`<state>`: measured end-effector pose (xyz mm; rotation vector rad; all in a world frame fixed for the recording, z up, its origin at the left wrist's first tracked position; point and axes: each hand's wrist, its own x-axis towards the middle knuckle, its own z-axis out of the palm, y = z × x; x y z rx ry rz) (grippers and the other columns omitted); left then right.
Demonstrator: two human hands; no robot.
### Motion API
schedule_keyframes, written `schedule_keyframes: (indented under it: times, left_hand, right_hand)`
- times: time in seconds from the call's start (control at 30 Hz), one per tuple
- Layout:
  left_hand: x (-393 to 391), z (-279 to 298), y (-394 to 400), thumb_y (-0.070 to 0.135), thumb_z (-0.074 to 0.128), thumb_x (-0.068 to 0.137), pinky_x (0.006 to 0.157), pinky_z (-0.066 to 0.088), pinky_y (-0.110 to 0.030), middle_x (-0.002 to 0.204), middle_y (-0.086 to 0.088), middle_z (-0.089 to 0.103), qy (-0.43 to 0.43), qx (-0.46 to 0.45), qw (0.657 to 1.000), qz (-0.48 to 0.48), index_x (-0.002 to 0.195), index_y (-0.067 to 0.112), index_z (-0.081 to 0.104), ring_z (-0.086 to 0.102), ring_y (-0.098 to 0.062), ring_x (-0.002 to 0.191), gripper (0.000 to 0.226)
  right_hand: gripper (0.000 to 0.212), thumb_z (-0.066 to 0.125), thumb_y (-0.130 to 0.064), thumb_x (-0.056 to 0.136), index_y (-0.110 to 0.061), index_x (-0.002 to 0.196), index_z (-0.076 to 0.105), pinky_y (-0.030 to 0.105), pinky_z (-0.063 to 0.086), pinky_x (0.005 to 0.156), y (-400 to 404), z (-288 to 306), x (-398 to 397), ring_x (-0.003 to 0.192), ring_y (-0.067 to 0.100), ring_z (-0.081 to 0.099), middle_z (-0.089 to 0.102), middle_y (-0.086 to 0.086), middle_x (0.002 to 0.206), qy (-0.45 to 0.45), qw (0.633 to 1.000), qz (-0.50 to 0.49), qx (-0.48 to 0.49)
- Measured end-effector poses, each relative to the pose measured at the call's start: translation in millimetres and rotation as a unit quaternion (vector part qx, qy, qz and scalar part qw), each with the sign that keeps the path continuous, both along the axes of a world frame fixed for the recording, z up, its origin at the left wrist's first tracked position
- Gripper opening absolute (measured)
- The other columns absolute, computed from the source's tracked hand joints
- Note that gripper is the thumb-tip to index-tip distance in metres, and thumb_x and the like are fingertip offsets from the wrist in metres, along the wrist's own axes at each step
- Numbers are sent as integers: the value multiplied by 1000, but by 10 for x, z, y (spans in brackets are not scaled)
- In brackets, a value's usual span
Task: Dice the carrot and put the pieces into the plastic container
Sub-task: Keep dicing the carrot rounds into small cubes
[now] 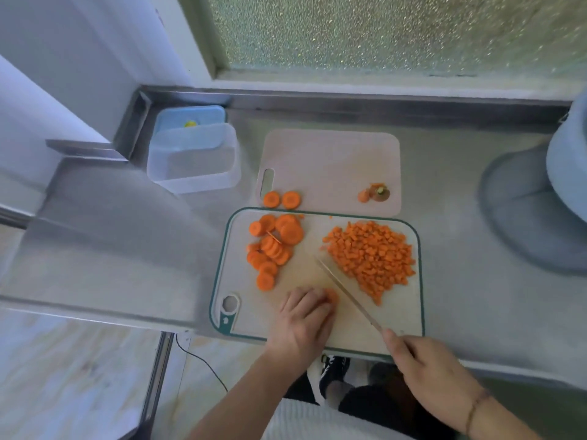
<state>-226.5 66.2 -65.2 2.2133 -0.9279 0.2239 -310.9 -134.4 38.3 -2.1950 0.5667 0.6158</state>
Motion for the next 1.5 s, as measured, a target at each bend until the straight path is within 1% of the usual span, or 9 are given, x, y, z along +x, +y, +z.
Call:
schedule_keyframes:
  times: [0.1, 0.17, 0.23, 0.4, 0.73, 0.9, 1.07, 1.23, 1.5]
  left_hand:
    - [-10, -43, 37, 14, 69, 96, 86, 53, -43, 115, -3, 68, 9, 0, 1000, -14, 98, 7, 75, 64, -31, 103, 10]
    - [12, -59, 41, 11, 69, 95, 89, 52, -44, 116, -5, 69, 13, -2, 1000, -13, 100, 5, 76, 64, -32, 104, 10]
    - [5, -57, 25, 7, 69, 94, 94, 52, -41, 115, -7, 69, 9, -12, 1000, -14, 101, 2, 76, 64, -32, 104, 11]
    - [-10, -39, 6, 3, 69, 93, 97, 51, -36, 114, -8, 70, 17, -21, 1000, -5, 102, 0, 76, 64, -31, 106, 11]
    - [10, -11, 21, -4, 76, 85, 93, 52, -36, 104, -12, 70, 32, -35, 999, 10, 92, -1, 75, 62, -27, 100, 8]
    - [-11, -13, 12, -4, 77, 83, 92, 53, -32, 101, -10, 70, 33, -36, 998, 29, 91, 0, 76, 64, -29, 98, 9]
    - [0, 17, 9, -4, 78, 84, 92, 53, -32, 100, -9, 71, 31, -32, 999, 24, 89, 0, 76, 64, -27, 98, 6]
    - [4, 37, 20, -3, 77, 85, 89, 54, -34, 101, -9, 71, 41, -25, 999, 20, 90, 0, 76, 65, -26, 96, 6]
    - [13, 52, 79, -1, 71, 88, 85, 55, -34, 98, -9, 71, 14, -14, 1000, 11, 85, -1, 75, 65, -28, 93, 5]
  right_hand:
    - [62, 22, -72, 78, -23, 63, 57, 19, 43, 66, 88, 34, -130, 66, 1, 60, 62, -7, 60, -5, 999, 38, -10]
    - [65, 17, -71, 75, -35, 94, 67, 11, 36, 83, 128, 15, -208, 101, 0, 60, 71, -14, 101, -50, 997, 35, -46]
    - [43, 23, -64, 86, -47, 110, 54, 5, 25, 92, 148, 46, -274, 118, -3, 47, 59, -23, 120, -68, 992, 51, -88]
    - [67, 10, -60, 98, -39, 71, 68, 6, 40, 62, 149, 32, -321, 83, -4, 55, 48, -30, 48, -134, 976, 60, -162]
    - [52, 22, -59, 88, -23, 56, 44, 15, 39, 57, 111, -45, -33, 57, -2, 54, 56, -23, 51, -70, 996, 17, 44]
    - [22, 42, -42, 97, -41, 96, 63, 6, 35, 88, 84, -100, -358, 99, -4, 59, 69, -21, 92, -66, 996, 68, -4]
    - [37, 25, -59, 85, -42, 63, 49, 3, 38, 73, 108, 25, -215, 78, -19, 53, 56, -40, 62, 3, 999, 27, 29]
    - [56, 21, -59, 91, -23, 56, 45, 16, 36, 51, 150, -19, -26, 47, -1, 48, 45, -9, 42, -10, 999, 18, 37]
    - [44, 25, -61, 86, -37, 59, 50, 3, 36, 68, 103, 153, -248, 74, -17, 53, 54, -41, 59, -8, 997, 32, 63]
